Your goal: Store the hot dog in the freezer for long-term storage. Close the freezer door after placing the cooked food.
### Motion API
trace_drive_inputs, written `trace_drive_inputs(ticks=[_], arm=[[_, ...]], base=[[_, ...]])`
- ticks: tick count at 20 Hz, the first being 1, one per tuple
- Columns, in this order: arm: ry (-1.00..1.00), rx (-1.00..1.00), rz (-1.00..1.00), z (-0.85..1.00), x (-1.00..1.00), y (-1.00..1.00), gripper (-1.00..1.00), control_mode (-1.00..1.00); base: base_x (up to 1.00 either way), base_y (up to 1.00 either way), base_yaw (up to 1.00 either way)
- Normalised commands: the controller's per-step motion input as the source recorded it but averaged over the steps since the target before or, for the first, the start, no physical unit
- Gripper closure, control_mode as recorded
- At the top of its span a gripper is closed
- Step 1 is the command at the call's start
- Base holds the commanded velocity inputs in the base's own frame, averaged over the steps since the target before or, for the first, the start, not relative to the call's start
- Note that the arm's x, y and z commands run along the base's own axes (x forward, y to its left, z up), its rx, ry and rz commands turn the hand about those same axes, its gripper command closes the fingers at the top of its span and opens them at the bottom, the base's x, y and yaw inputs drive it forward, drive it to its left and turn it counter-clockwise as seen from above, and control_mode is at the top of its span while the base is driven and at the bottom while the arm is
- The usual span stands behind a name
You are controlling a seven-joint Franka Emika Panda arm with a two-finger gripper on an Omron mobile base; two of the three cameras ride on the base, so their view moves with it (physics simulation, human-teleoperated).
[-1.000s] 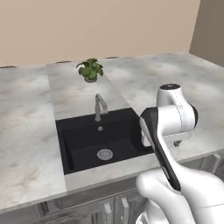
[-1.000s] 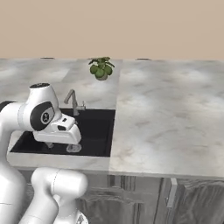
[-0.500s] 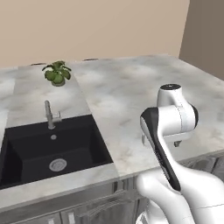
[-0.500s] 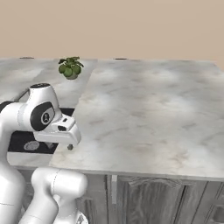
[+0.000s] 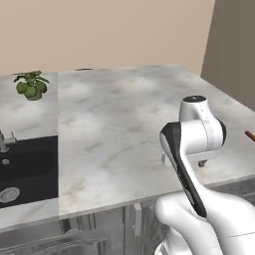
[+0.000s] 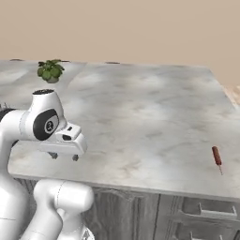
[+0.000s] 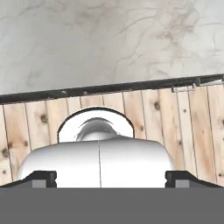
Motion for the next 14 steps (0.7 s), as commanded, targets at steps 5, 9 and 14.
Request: trace_drive_inputs(ticks=[5, 9, 14], arm=[[0.0, 0.0, 0.0, 0.0, 0.0, 0.0, -1.0, 1.0], [0.0, 0.0, 0.0, 0.0, 0.0, 0.0, -1.0, 1.0], [0.0, 0.0, 0.0, 0.0, 0.0, 0.0, -1.0, 1.0]], base=[[0.0, -1.0, 0.12], [0.0, -1.0, 0.0], [0.03, -0.93, 0.0]])
